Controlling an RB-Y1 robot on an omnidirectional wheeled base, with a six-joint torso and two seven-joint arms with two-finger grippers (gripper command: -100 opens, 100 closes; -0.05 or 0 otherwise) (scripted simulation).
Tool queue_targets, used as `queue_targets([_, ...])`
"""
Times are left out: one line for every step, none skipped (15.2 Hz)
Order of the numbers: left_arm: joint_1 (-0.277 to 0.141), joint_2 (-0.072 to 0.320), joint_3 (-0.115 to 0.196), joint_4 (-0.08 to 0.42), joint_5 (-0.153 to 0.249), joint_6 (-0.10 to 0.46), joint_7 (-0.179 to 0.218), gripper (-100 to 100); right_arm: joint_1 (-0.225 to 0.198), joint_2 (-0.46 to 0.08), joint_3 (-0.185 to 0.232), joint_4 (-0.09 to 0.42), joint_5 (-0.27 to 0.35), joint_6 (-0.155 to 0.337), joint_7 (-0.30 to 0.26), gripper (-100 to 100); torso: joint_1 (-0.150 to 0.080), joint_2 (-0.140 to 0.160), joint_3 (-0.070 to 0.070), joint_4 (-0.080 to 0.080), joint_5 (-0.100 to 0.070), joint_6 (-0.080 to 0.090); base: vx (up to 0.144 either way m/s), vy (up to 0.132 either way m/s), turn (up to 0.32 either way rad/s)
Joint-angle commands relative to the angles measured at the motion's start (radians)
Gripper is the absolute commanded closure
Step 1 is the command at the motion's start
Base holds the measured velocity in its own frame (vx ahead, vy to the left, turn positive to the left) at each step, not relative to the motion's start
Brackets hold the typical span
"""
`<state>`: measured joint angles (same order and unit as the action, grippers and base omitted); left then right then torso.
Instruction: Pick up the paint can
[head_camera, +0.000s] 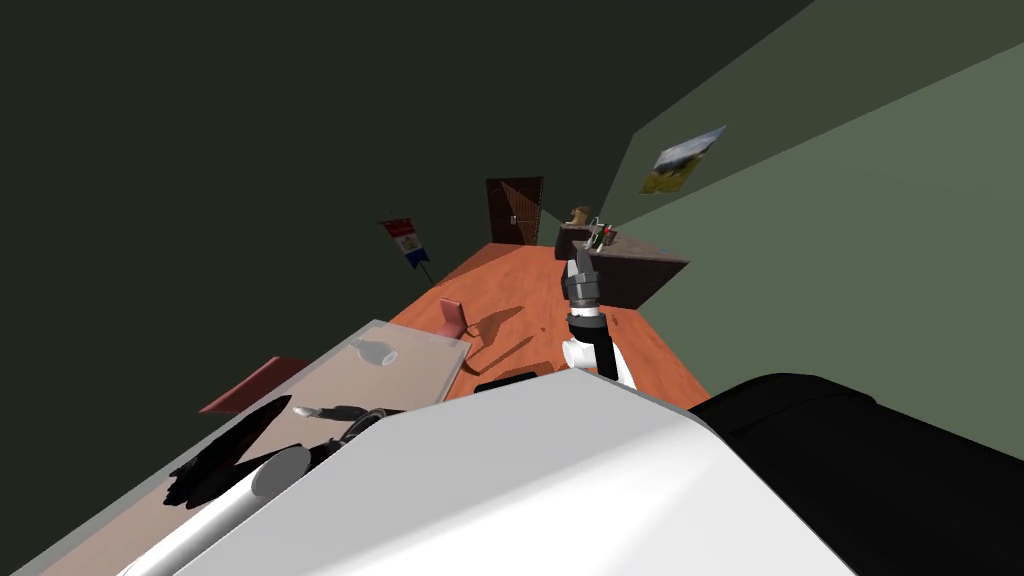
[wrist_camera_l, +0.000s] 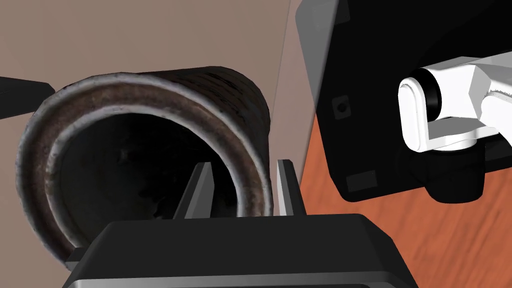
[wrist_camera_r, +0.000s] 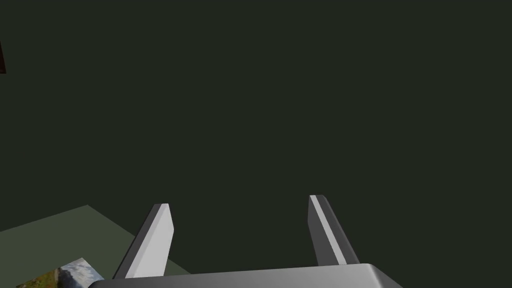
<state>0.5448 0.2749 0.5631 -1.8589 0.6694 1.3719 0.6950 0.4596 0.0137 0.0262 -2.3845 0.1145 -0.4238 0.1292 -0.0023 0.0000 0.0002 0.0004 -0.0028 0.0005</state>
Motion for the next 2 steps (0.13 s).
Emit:
queue_targets([0.012, 0.003, 0.006, -0.029, 0.009, 0.02, 0.006, 100, 0.0, 0.0, 0.0, 0.0, 0.0, 0.0, 0.0, 0, 0.0, 0.0, 0.0, 0.0, 0.0, 0.0, 0.008, 0.005, 0.016])
queue_targets([0.005, 0.001, 0.002, -0.013, 0.003, 0.009, 0.003, 100, 0.0, 0.0, 0.0, 0.0, 0.0, 0.0, 0.0, 0, -0.001, 0.0, 0.0, 0.0, -0.001, 0.0, 0.0, 0.0, 0.0])
